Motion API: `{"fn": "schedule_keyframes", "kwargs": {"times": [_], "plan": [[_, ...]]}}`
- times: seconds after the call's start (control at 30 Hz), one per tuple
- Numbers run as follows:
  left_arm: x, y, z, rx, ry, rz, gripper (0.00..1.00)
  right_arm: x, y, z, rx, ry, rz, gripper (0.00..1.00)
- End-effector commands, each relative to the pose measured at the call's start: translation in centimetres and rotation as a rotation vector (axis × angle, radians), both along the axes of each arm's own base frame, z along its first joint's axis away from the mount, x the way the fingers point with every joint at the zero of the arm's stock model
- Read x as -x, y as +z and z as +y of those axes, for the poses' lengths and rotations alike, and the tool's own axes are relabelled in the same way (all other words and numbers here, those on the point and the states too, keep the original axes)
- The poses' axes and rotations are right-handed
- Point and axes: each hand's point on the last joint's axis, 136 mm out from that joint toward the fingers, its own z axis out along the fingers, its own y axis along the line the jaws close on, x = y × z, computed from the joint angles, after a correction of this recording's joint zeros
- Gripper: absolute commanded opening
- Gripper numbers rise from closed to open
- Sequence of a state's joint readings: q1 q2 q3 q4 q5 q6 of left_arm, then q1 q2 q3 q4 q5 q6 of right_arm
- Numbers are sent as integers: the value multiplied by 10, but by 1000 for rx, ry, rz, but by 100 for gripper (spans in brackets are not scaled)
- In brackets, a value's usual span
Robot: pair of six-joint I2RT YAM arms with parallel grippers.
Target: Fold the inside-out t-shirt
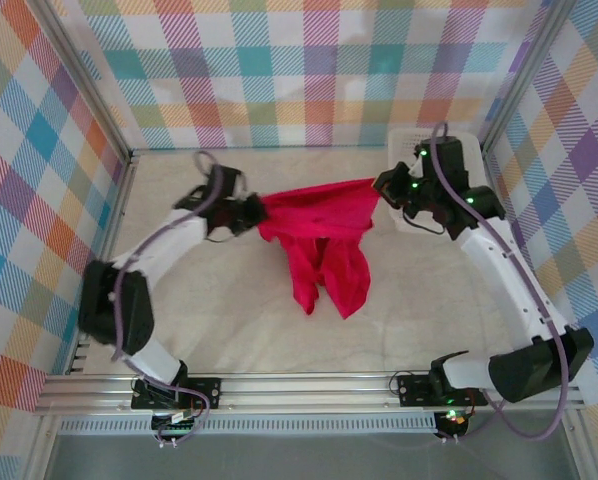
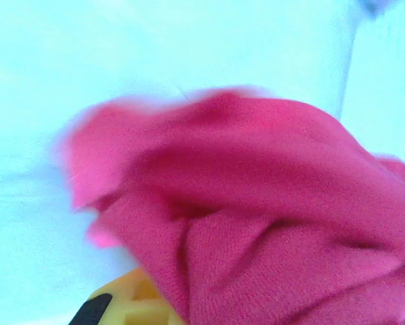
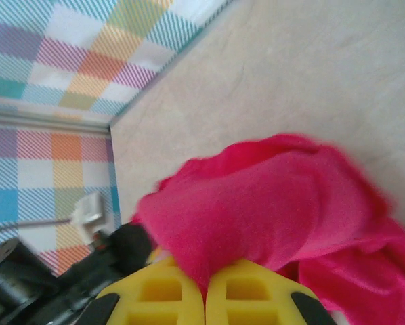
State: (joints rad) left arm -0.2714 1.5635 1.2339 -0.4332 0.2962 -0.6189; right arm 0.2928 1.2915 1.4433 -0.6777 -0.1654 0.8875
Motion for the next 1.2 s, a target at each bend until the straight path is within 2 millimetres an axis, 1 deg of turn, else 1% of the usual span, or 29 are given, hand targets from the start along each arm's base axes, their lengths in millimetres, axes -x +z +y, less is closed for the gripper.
{"fn": "schedule_keyframes", "kwargs": {"times": [0.0,0.07,0.13,0.17,0.27,0.3,0.37,0.4,0.47,0.5,0.53,0.57,0.6,0.63,0.67,0.73,0.8,0.87,0.97,1.0,1.1,1.17], "plan": [[33,-10,63,-140,80,103,0,5,27,-27,-9,-96,-82,0],[31,8,68,-138,77,67,0,3,1,-27,0,-106,-29,0],[31,14,65,-124,63,59,0,2,-29,-27,4,-112,27,0],[31,12,62,-103,59,62,0,3,-46,-25,2,-109,61,0],[30,-7,49,-23,51,92,0,6,-97,-18,8,-95,161,0],[31,-17,44,-3,52,110,0,10,-112,-16,28,-90,189,0],[33,-33,28,28,26,129,0,22,-145,-6,96,-59,242,2],[34,-38,19,28,8,132,0,26,-157,-3,121,-45,263,6],[39,-43,0,13,-42,129,0,35,-174,1,178,-17,293,11],[41,-44,-8,6,-62,124,0,38,-177,3,199,-6,295,16],[44,-44,-16,0,-86,120,0,41,-177,4,226,5,293,26],[48,-43,-22,-10,-108,113,0,44,-175,8,255,21,285,33],[52,-42,-26,-30,-126,107,0,47,-170,10,292,34,269,38],[56,-41,-28,-52,-139,101,0,51,-167,11,330,42,262,41],[62,-41,-31,-71,-157,97,0,53,-157,15,368,58,237,44],[71,-41,-31,-90,-177,92,0,54,-144,27,415,92,195,46],[77,-39,-30,-85,-181,83,0,53,-136,46,454,147,158,47],[81,-39,-27,-93,-174,75,0,51,-140,68,477,211,153,47],[84,-43,-23,-107,-168,82,0,47,-159,110,424,327,152,48],[85,-44,-23,-107,-171,88,0,44,-167,121,407,350,165,49],[87,-46,-23,-107,-173,100,0,36,-186,141,387,375,208,50],[88,-47,-23,-103,-171,100,0,27,-193,149,373,364,219,52]]}}
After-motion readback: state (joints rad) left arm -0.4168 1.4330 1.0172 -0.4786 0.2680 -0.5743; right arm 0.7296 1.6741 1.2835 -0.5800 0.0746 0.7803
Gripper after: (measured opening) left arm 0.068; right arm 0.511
